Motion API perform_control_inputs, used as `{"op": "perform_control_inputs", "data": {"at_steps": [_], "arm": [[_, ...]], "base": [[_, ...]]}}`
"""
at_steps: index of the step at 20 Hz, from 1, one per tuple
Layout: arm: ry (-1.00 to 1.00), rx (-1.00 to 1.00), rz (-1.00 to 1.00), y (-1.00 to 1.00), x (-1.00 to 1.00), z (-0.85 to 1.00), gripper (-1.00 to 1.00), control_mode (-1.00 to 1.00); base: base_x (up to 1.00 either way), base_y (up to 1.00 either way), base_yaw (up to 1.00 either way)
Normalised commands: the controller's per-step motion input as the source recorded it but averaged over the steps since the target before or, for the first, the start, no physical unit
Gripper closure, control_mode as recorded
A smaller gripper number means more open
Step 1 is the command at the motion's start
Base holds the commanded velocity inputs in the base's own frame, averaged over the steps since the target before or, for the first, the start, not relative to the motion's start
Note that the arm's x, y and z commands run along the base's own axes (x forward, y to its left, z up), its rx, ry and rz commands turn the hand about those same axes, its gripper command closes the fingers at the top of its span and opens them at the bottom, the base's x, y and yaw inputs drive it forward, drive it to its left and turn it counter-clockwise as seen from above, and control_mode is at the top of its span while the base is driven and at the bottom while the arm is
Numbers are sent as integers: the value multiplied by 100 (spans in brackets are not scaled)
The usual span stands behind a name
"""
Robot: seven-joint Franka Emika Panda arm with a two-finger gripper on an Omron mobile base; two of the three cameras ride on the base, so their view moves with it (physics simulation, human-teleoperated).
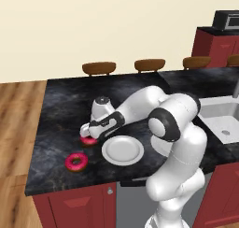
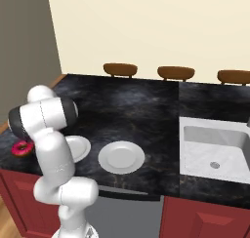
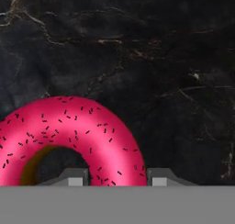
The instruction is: Place the pastries on the plates.
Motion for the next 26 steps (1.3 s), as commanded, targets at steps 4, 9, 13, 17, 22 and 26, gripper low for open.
{"op": "perform_control_inputs", "data": {"at_steps": [4,9,13,17,22,26], "arm": [[-19,6,0,-100,-42,66,100,-100],[-9,20,0,-92,-29,95,100,-100],[14,-7,13,-34,-81,5,100,-100],[24,-17,18,-2,-13,-29,100,-100],[1,-1,2,0,4,0,100,-100],[11,-6,0,-33,4,-23,100,-100]], "base": [[0,0,0],[0,0,0],[0,0,0],[0,0,0],[0,0,0],[0,0,0]]}}
